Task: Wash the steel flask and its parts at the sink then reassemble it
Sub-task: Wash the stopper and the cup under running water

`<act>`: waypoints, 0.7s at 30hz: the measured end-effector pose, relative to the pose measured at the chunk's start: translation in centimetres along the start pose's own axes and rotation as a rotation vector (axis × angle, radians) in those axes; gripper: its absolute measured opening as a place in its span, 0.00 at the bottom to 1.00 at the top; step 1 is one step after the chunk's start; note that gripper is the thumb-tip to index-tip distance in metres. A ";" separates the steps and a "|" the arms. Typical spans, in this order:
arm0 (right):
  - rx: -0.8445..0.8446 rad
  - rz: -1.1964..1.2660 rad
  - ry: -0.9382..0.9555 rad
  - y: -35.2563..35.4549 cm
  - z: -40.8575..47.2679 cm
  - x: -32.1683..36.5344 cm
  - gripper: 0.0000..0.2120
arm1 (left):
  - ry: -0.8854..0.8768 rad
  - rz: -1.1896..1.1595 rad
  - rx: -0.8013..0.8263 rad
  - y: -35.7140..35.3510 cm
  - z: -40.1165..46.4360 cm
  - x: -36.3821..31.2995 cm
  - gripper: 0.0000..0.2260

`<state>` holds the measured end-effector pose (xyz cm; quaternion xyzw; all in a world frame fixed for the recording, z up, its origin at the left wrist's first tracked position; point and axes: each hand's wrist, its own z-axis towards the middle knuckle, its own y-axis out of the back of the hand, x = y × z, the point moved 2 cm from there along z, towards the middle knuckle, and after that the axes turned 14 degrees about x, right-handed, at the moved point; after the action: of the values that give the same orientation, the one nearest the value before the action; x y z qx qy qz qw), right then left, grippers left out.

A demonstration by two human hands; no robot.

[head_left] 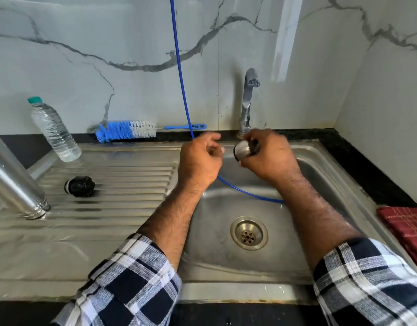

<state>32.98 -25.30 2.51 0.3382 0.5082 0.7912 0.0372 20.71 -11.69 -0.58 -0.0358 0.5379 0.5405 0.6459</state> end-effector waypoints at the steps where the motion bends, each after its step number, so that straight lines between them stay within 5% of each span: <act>1: -0.095 0.021 0.029 0.5 0.0 0.2 0.25 | -0.079 -0.006 -0.081 0.2 0.0 -0.6 0.09; 4: -0.255 0.101 0.089 1.0 -0.3 0.8 0.26 | -0.217 0.054 -0.178 0.4 0.0 -1.3 0.05; 8: 0.186 0.040 -0.165 -1.6 -0.3 -1.2 0.27 | 0.249 0.174 0.261 -1.4 -0.7 1.8 0.07; 16: 0.245 0.100 -0.205 -2.5 0.1 -1.7 0.31 | 0.253 0.141 0.324 -2.0 -0.7 2.1 0.10; 21: -0.211 0.184 -0.005 0.2 0.0 -0.4 0.26 | -0.089 0.054 -0.068 -0.4 -0.3 -0.5 0.05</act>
<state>33.31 -25.56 2.44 0.3797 0.3891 0.8393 0.0010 20.91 -12.35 -0.58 -0.0191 0.4908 0.5769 0.6527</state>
